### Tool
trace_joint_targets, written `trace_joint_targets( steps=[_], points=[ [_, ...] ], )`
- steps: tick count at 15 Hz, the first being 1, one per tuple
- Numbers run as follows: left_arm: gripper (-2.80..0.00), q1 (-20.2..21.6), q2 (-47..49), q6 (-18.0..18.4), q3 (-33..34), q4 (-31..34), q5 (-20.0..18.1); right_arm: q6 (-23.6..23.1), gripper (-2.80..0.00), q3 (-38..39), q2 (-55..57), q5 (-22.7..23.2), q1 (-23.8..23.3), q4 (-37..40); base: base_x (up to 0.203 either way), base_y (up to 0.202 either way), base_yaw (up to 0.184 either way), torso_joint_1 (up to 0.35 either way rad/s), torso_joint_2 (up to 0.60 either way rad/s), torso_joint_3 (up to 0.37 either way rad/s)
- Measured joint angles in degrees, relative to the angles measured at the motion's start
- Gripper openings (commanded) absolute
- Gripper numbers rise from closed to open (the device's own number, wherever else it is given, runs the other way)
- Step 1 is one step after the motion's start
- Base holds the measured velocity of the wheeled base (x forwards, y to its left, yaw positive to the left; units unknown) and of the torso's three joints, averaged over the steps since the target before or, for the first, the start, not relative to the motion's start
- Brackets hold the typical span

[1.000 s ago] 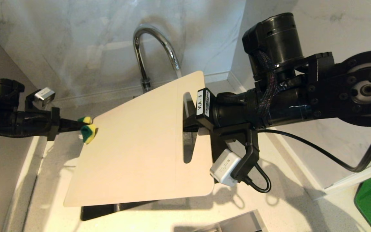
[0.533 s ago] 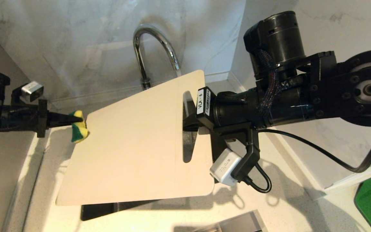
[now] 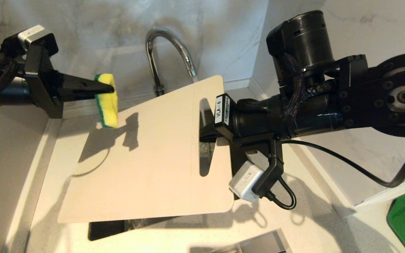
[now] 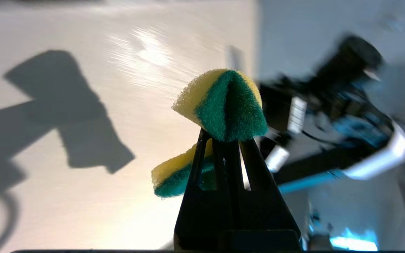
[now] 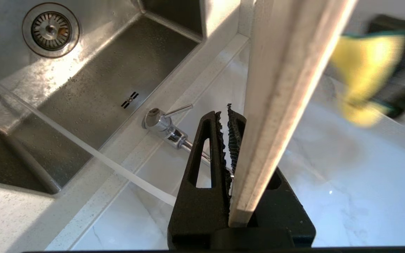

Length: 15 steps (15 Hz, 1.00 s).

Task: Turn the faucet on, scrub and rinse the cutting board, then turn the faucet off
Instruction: Scrub the cutting board underwater

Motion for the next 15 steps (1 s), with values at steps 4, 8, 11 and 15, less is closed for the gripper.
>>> trace_joint_targets(
  steps=[4, 8, 11, 15],
  points=[
    [-2.80, -12.9, -2.9, -1.2, 1.6, 1.4, 9.0, 0.8, -2.80, -0.3, 0.0, -0.1, 0.0, -1.3, 0.000, 0.000, 0.000, 0.000, 0.00, 0.000],
    [-2.80, -15.0, -2.8, 4.8, 11.1, 0.8, 11.6, 0.9, -2.80, 0.1, 0.0, -0.1, -0.1, -2.6, 0.000, 0.000, 0.000, 0.000, 0.00, 0.000],
    [-2.80, -12.5, -2.8, 7.1, 18.1, -3.7, 11.8, 0.9, -2.80, 0.3, 0.0, -0.1, 0.0, -2.7, 0.000, 0.000, 0.000, 0.000, 0.00, 0.000],
    [-2.80, -8.3, -2.7, 8.5, 23.0, -7.8, 11.8, 0.8, -2.80, 0.3, 0.0, -0.2, 0.0, -2.6, 0.000, 0.000, 0.000, 0.000, 0.00, 0.000]
  ],
)
